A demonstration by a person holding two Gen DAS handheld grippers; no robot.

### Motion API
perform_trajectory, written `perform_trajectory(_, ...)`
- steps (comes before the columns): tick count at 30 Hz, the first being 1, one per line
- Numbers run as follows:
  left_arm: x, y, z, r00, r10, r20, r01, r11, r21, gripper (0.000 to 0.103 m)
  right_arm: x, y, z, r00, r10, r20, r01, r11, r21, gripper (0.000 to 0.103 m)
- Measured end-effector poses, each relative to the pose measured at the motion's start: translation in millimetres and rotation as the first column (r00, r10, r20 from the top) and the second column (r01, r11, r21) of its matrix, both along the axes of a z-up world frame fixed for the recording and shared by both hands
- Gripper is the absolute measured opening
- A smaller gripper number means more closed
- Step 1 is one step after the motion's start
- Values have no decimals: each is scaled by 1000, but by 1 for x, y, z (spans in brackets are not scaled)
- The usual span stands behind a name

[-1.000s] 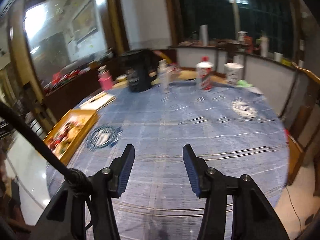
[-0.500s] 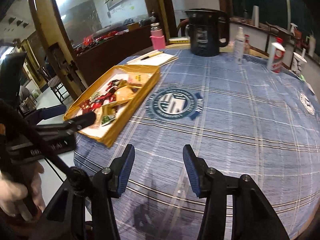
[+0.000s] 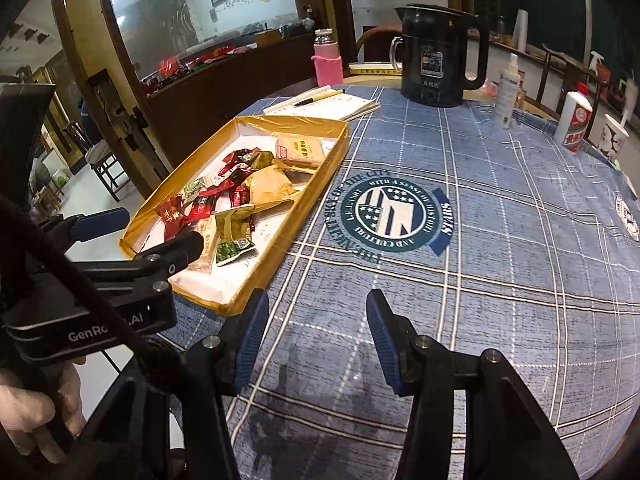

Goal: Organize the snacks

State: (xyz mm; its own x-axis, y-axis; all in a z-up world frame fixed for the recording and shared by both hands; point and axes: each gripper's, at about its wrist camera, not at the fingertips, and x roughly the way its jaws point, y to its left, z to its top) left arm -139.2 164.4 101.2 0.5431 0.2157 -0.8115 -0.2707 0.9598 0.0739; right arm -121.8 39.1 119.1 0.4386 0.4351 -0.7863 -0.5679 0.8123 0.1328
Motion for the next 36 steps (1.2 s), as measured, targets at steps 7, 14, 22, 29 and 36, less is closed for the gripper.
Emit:
perform_trajectory(7, 5, 17, -10, 999, -14, -31, 12, 999, -46, 89, 5, 11, -6, 999, -32, -25, 32, 999, -9, 51)
perform_trajectory(14, 7, 24, -12, 999, -40, -33, 38, 998, -58, 89, 5, 19, -8, 998, -45, -34, 45, 999, -16, 51)
perform_trajectory(22, 3, 30, -9, 998, -53, -19, 51, 996, -67, 89, 4, 24, -8, 998, -51, -32, 51, 999, -20, 51)
perform_trajectory(29, -9, 31, 11, 996, -38, 75, 40, 999, -22, 89, -1, 28, -3, 999, -49, -12, 49, 999, -18, 51)
perform_trajectory(36, -32, 32, 72, 956, 58, 289, -109, 981, 162, 92, -8, 33, 10, 999, -15, 37, 15, 1000, 10, 52)
